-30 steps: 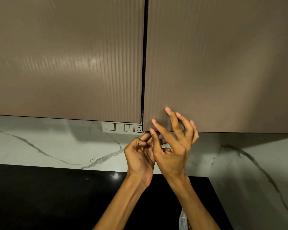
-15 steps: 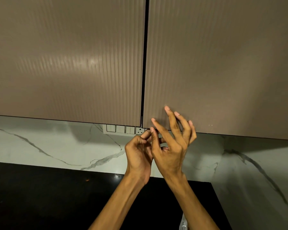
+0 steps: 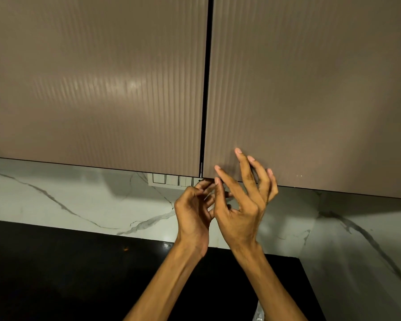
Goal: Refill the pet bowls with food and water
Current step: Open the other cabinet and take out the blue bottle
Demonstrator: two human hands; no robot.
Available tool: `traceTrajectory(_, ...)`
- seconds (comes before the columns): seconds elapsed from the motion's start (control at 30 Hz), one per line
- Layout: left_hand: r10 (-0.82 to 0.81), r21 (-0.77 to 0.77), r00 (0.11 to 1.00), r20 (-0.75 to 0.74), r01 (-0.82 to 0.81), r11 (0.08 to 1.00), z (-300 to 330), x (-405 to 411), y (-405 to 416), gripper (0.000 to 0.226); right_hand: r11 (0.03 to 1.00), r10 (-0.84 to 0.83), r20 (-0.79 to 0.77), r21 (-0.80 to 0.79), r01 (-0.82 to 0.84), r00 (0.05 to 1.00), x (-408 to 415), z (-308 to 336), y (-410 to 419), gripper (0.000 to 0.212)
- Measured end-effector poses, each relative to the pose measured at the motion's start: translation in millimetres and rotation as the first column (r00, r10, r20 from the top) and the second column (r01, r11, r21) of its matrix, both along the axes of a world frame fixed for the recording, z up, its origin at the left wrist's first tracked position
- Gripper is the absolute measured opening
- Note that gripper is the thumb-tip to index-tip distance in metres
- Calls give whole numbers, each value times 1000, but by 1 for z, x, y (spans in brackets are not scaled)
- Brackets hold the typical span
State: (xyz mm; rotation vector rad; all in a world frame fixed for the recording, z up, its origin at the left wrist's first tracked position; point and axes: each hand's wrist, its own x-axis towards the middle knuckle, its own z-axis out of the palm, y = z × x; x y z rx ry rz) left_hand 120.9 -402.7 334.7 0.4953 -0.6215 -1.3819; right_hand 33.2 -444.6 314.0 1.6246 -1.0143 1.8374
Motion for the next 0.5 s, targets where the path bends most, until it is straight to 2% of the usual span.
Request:
traceTrajectory(0.27, 95, -50, 987, -127, -102, 994, -9, 33, -17, 12, 997, 77, 84, -11, -77, 993, -1, -4, 7, 22)
traceTrajectory(0.5, 99, -64, 980, -173, -111, 992, -1, 43, -16, 11, 970, 242, 96, -24, -241, 965, 9, -3, 15, 27)
